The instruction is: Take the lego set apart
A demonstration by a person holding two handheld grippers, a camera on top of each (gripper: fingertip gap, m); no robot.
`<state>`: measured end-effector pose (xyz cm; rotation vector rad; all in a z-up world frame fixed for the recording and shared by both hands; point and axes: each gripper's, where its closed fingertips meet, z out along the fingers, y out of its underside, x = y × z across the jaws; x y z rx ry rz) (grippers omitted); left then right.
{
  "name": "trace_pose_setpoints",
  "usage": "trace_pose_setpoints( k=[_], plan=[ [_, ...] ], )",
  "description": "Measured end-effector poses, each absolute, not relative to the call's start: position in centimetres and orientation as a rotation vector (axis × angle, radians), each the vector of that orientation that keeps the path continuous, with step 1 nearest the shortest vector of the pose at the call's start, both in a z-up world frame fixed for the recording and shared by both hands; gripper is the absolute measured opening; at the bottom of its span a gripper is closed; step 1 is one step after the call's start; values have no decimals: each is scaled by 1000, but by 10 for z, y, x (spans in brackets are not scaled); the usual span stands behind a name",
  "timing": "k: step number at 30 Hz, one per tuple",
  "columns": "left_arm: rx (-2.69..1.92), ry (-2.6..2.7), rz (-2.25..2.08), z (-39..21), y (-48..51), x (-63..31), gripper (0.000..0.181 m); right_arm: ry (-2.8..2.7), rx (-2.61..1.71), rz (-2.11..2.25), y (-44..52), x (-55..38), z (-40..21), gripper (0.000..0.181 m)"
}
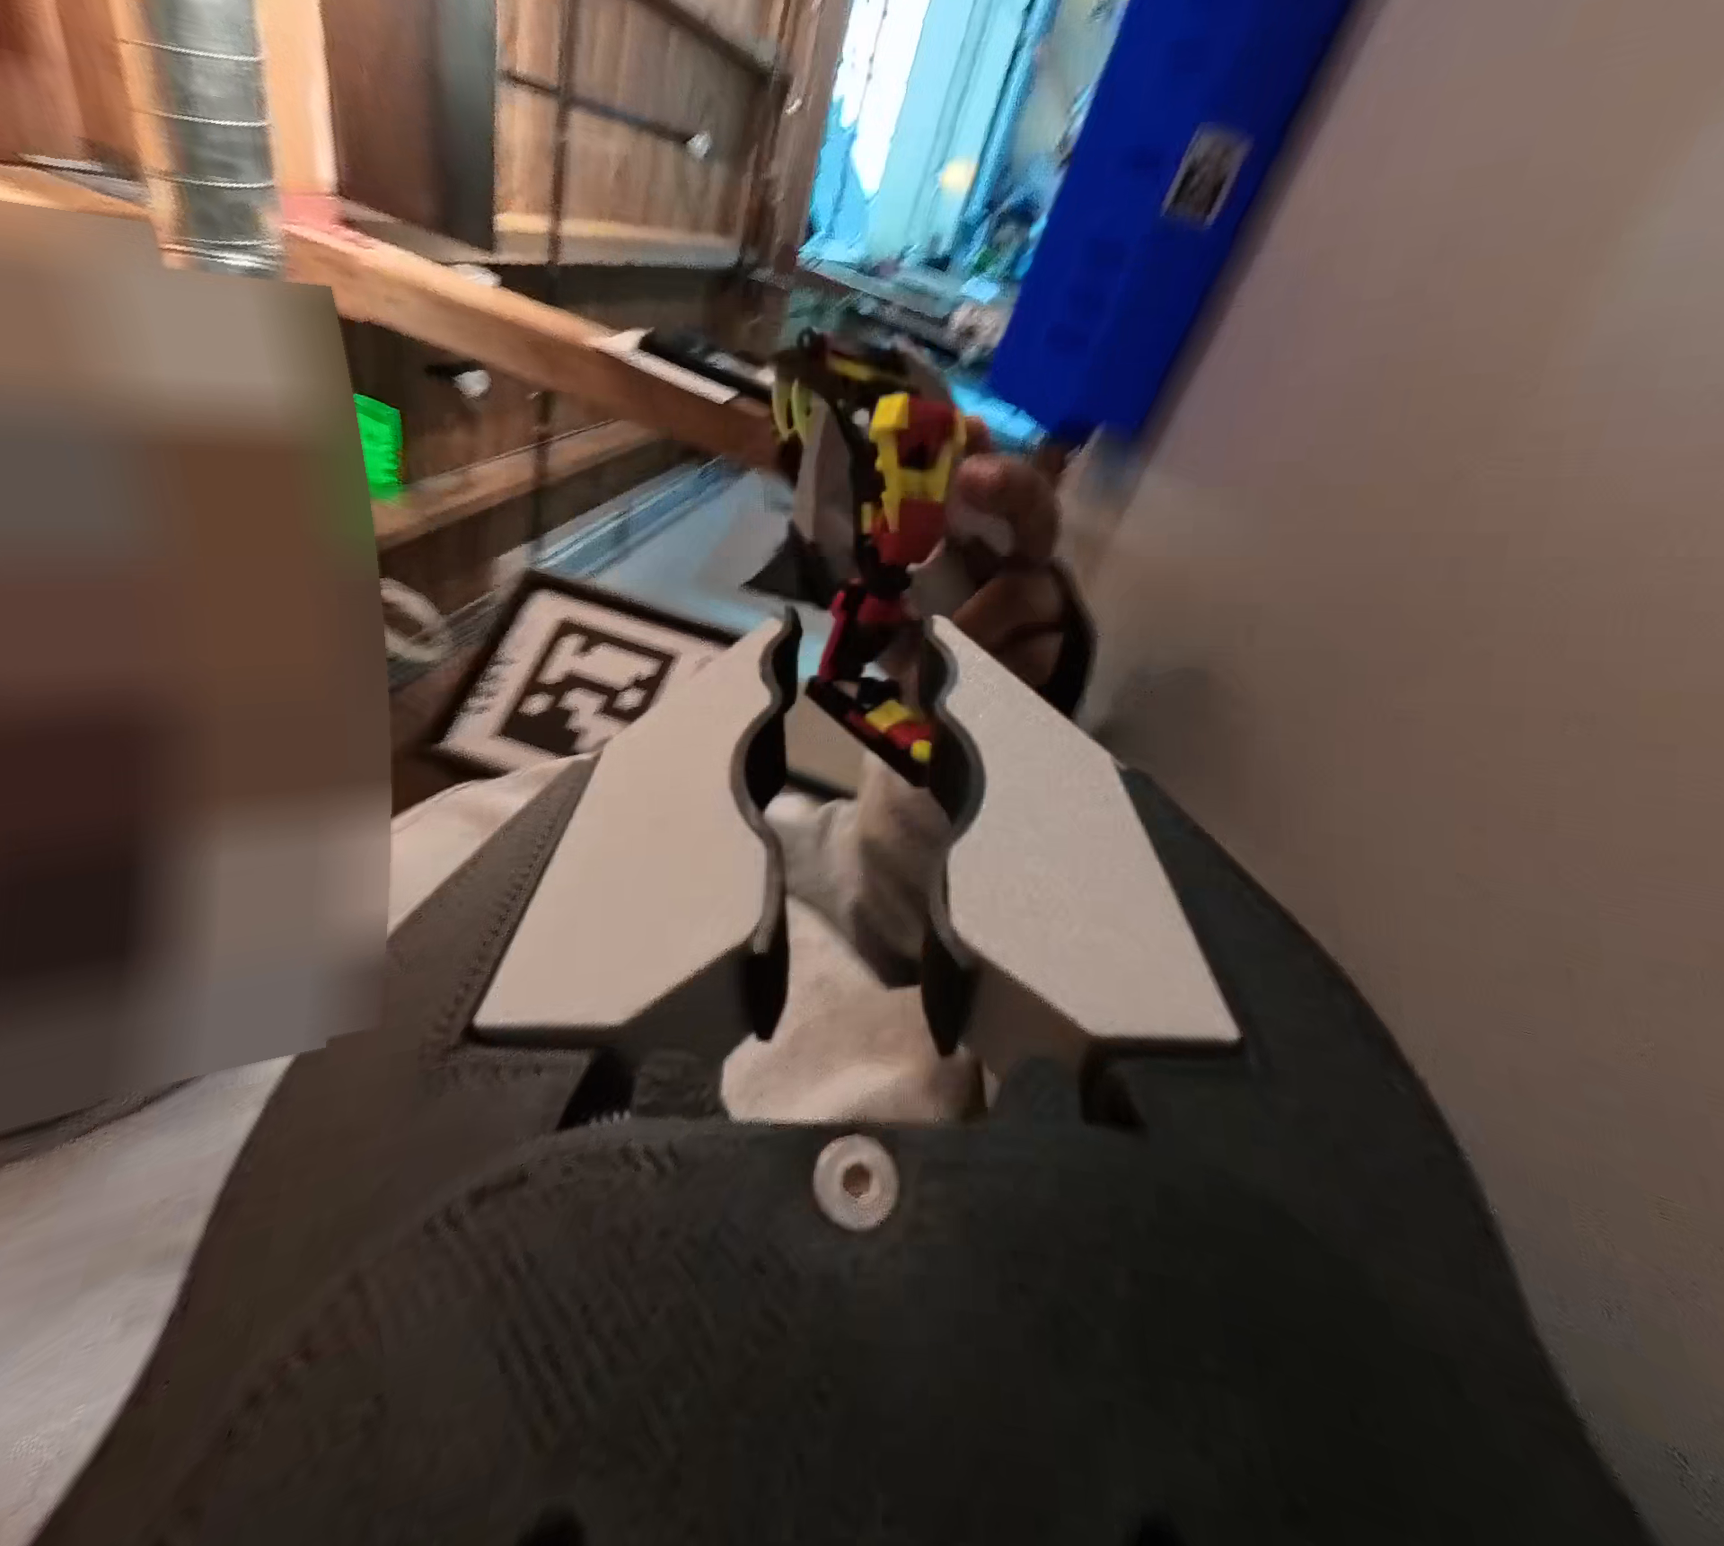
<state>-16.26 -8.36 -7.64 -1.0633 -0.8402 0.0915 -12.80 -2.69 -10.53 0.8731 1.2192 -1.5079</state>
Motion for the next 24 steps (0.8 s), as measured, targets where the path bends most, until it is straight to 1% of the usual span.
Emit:
trace_pose_setpoints(
  k=[2,4,5,6,8,12,13,16,21,22,24],
  plan=[
    [-1055,-927,144,-84,-94,-173,17,1411,961,-1647,-21,-145,-113,24],
    [-1062,-1019,232,-92,-104,-182,17,1779,1071,-1857,-15,-164,-123,31],
    [-1070,-1069,292,-97,-109,-186,17,1991,1105,-1972,-11,-171,-123,31],
    [-1078,-1119,359,-101,-116,-190,17,2183,1070,-2067,-12,-170,-117,30],
    [-1079,-1178,458,-105,-124,-193,17,2477,853,-2175,-29,-151,-108,32],
    [-1071,-1193,497,-101,-121,-188,17,2916,594,-2147,-59,-128,-125,47],
    [-1064,-1202,498,-100,-119,-186,17,2982,563,-2143,-62,-127,-128,47],
    [-986,-1224,445,-96,-112,-179,17,3020,571,-2158,-61,-128,-129,36],
    [-957,-1247,347,-102,-98,-174,16,2832,694,-2215,-45,-139,-119,25],
    [-968,-1244,336,-103,-97,-174,17,2785,718,-2232,-41,-142,-116,16],
    [-981,-1216,306,-104,-94,-175,18,2680,773,-2272,-32,-147,-108,15]
  ],
)
